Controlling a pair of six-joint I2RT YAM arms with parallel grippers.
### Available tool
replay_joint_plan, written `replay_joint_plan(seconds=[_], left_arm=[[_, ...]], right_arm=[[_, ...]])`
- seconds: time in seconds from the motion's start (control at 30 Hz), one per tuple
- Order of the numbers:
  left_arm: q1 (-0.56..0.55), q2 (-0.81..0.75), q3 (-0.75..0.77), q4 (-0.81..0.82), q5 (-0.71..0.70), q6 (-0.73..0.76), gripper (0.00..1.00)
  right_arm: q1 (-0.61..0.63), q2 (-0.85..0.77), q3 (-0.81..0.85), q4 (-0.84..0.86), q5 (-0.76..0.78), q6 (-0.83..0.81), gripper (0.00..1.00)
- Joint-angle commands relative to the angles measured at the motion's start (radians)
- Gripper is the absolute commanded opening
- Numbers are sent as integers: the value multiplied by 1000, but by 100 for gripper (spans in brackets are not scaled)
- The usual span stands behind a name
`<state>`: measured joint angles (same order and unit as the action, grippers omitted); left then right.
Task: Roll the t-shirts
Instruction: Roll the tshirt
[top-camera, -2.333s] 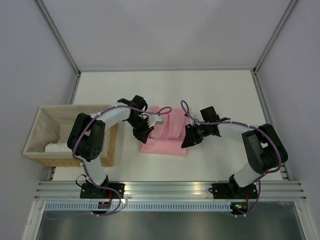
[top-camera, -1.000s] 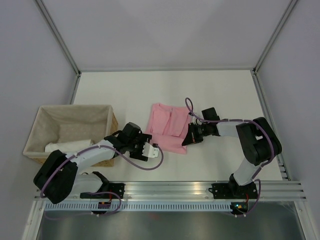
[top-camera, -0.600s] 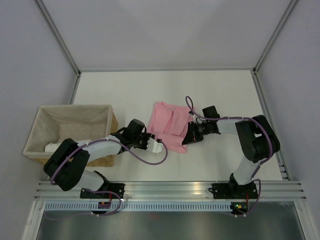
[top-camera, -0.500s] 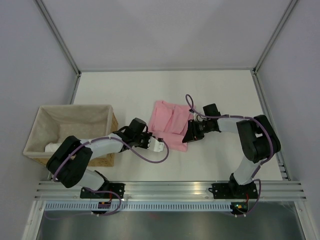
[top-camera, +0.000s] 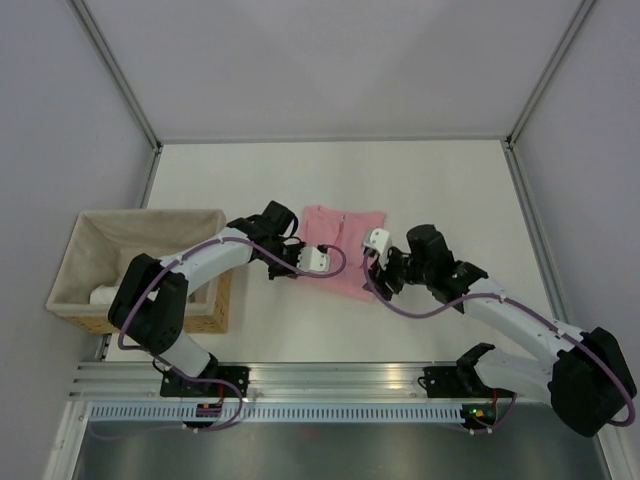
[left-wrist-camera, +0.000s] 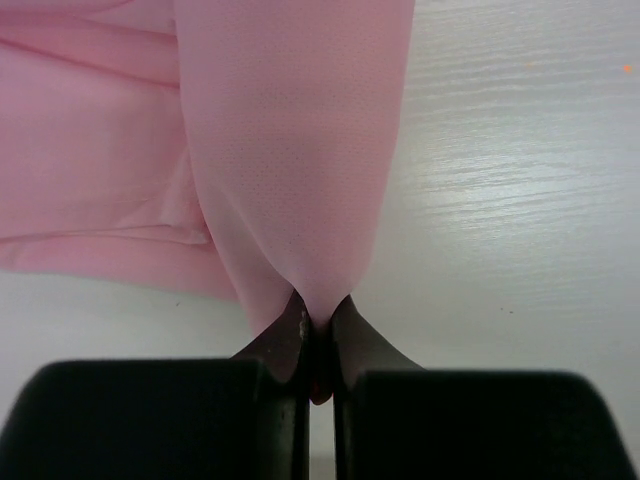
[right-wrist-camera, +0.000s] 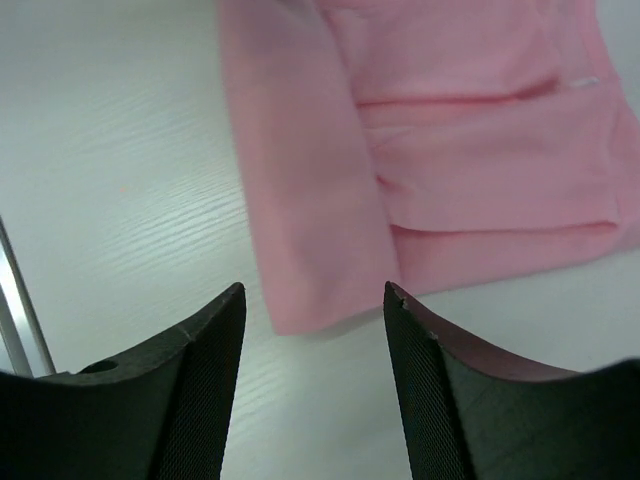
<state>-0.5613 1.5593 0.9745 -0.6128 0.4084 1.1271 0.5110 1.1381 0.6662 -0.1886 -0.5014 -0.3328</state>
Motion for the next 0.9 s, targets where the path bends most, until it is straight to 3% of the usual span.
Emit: replay_joint_plan(seconds=[0.0, 0.3, 0.53, 0.63, 0.67, 0.7, 0.77, 0.87], left_arm=[[18, 51, 64, -159, 118, -47, 2], [35, 82, 104, -173, 138, -47, 2], [37, 74, 99, -179, 142, -59, 2], [55, 68, 102, -199, 159, -64, 2], [63, 68, 104, -206, 161, -64, 2], [64, 67, 102, -218, 164, -63, 2], [64, 58, 99, -275, 181, -55, 2], [64, 42, 108, -401, 228, -27, 2]], right_arm=[[127, -41, -92, 63, 174, -195, 63], [319, 86, -132, 118, 363, -230, 66], [351, 209, -97, 181, 464, -201, 69], [351, 259, -83, 137, 483, -203, 42], [351, 271, -73, 103, 485, -193, 21], [351, 273, -67, 81, 482, -186, 14], [351, 259, -44, 14, 471, -166, 2], [347, 209, 1, -98, 350, -164, 0]])
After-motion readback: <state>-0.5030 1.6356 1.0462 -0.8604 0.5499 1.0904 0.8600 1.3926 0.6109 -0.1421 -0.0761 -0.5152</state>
